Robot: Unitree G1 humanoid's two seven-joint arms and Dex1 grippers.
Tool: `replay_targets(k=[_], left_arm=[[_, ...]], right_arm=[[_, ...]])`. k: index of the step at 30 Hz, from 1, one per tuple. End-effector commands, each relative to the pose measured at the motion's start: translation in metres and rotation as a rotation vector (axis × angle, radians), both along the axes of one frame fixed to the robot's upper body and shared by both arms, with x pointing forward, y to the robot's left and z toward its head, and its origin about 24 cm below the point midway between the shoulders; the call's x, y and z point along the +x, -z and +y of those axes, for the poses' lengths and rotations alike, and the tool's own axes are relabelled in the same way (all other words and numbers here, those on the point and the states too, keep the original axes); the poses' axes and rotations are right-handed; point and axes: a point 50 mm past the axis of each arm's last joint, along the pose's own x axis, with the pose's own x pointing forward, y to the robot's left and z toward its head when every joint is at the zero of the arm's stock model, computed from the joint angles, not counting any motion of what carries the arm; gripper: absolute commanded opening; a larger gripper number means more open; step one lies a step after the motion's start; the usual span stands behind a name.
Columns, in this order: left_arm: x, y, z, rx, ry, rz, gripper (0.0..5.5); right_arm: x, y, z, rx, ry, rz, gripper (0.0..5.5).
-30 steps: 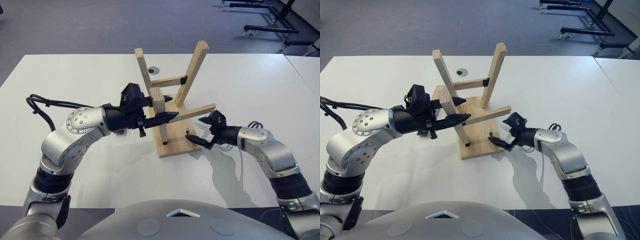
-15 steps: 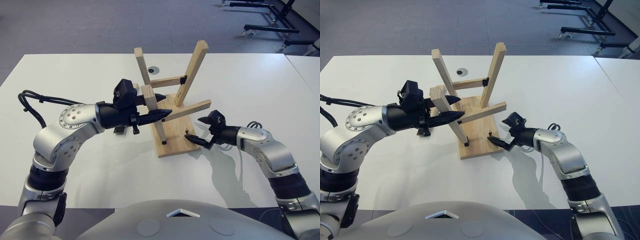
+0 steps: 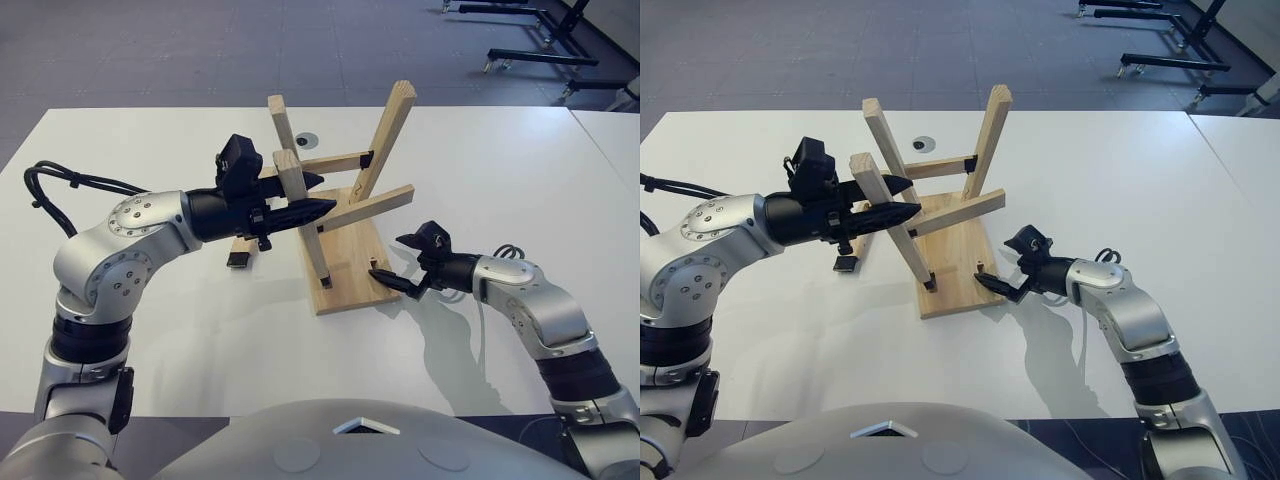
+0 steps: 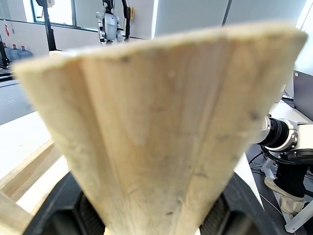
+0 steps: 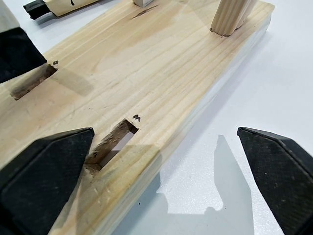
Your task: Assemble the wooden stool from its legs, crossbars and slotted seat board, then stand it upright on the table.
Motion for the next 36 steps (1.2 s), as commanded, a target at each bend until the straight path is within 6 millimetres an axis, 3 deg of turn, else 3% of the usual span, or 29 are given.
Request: replay_targets(k=[1,36], left_arm=[[-0.003,0.004,-0.005,0.003,0.005,-0.011,2.05],[0.000,0.016,-0.002,0.126,0.056,-0.115,2.05]], right_arm=[[-0.016,0.025,-0.003,-0.067,0.002,0.137,5.40],[-0.019,0.027,0.004,-0.056,-0.012,0.147,5.40]])
